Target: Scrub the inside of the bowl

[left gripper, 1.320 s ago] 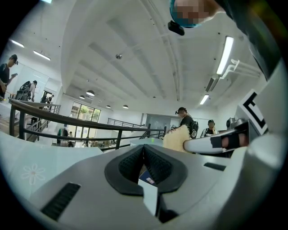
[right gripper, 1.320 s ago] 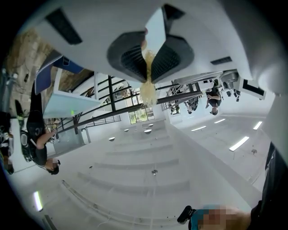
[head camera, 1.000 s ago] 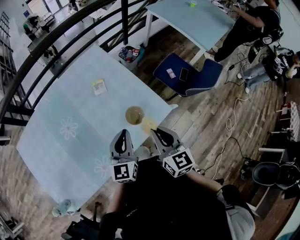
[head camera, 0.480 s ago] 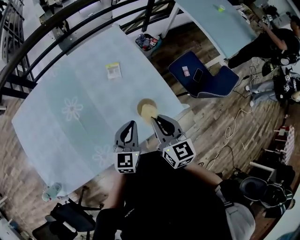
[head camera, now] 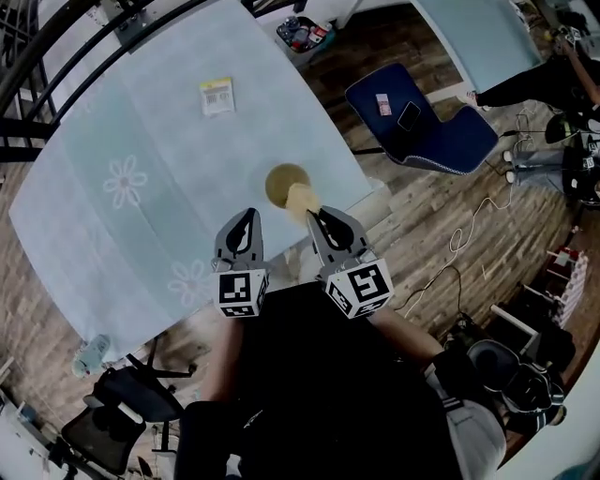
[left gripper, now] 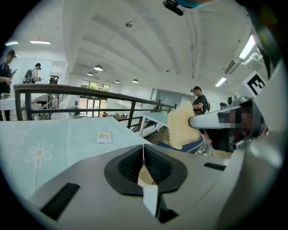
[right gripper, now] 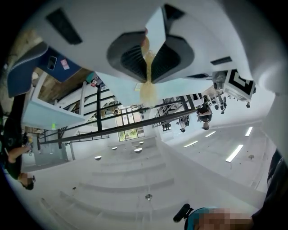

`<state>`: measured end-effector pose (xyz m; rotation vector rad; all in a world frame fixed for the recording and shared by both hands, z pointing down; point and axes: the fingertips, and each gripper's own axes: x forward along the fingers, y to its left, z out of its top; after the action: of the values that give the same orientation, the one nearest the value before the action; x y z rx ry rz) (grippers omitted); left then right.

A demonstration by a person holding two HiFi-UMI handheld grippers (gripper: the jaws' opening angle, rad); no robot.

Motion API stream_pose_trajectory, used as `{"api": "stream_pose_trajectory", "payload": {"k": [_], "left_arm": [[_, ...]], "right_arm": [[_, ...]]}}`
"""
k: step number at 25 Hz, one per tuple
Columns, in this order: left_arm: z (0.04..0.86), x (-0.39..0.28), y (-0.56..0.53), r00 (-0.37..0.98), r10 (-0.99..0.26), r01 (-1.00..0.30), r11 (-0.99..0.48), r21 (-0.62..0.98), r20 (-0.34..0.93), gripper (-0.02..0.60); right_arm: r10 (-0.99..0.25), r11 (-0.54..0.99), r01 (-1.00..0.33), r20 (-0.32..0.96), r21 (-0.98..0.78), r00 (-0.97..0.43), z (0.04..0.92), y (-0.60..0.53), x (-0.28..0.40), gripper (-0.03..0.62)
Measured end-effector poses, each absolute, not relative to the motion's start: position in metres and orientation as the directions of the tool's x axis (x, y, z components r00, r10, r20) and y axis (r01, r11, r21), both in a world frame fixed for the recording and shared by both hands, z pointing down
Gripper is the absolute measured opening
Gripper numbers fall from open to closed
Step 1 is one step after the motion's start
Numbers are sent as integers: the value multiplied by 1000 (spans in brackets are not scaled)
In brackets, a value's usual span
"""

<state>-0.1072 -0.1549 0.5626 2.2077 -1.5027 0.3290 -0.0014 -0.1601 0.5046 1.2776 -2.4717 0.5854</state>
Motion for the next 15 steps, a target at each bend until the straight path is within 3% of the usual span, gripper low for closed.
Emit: {"api": "stream_pose_trajectory", "payload": {"k": [15], "left_arm": [[671,-77,-184,429,-667,-901,-268,341,609,17]], "right_arm": [[-709,435,-864,495,-255,-503,579,-179,24,38]]}}
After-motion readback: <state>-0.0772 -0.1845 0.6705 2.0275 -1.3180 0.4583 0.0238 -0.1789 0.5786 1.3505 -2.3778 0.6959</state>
